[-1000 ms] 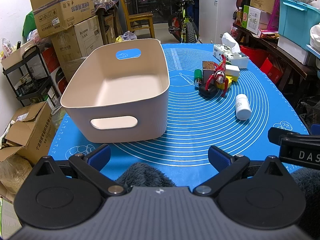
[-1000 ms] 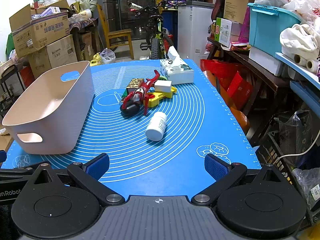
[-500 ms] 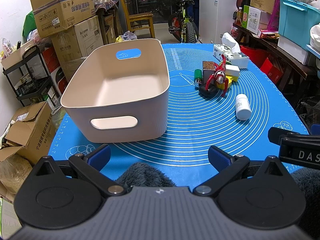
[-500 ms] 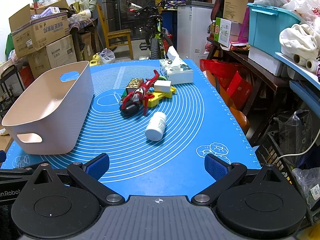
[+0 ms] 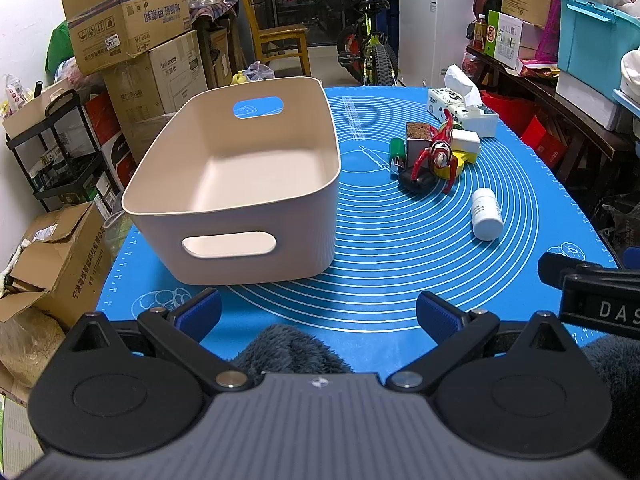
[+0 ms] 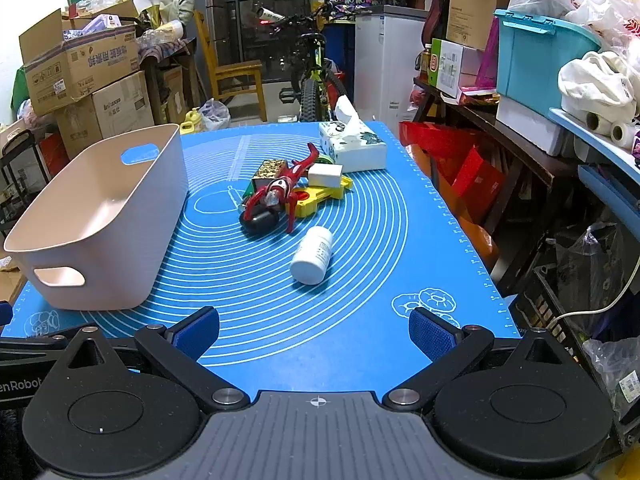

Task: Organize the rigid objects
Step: 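Move the left tool onto the beige bin rim while the right tool approaches the white bottle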

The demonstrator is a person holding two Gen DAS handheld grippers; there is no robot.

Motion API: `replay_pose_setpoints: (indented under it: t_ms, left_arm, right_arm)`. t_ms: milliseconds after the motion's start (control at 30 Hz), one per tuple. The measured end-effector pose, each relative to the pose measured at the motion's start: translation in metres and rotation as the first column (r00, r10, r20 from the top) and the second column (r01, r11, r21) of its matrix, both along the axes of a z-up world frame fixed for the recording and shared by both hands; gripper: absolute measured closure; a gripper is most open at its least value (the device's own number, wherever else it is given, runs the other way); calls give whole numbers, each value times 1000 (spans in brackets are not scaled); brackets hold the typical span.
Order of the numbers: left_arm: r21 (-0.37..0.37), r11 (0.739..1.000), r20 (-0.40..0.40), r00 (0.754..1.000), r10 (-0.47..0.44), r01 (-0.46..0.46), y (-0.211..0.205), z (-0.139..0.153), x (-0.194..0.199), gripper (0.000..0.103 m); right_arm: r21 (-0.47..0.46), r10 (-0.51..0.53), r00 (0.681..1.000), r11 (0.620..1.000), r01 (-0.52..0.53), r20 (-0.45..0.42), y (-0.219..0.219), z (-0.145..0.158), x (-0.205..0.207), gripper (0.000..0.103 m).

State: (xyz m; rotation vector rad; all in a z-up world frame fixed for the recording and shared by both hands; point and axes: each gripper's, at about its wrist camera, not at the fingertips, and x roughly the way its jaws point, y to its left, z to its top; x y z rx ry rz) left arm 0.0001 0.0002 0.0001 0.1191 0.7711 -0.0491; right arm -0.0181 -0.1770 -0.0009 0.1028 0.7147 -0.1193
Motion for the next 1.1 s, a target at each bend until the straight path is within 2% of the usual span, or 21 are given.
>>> replay_pose_setpoints:
  t_ms: [267, 533, 667, 767, 933, 1100]
  left_arm:
    - [-2, 1000, 3, 1000, 14, -14, 6, 1, 2, 1]
    - [-2, 999, 28, 998, 55, -55, 23, 28, 13, 1]
    - [-32, 994, 46, 993, 107, -106, 43, 52, 32, 1]
    - [-28, 990, 65, 988, 138, -137, 59, 69, 50, 1]
    - [-10, 987, 79, 984, 158, -158, 78, 82, 71, 1]
    - [-10, 986, 51, 985, 167, -167, 104, 87, 97, 1]
  right_arm:
    - [-10, 2, 1000, 1000, -1, 7, -1, 4, -1, 2]
    - [1, 18, 999, 1000, -18, 36, -1, 17, 5, 2]
    - [-5, 28, 998, 1000, -28, 53, 1, 21, 18, 2]
    - [-7, 33, 998, 999, -32, 62, 3, 25, 31, 2]
    - [-15, 37, 996, 999, -35, 80, 6, 29, 54, 2]
    - [-22, 34, 995, 999, -32, 89, 9, 31, 80, 2]
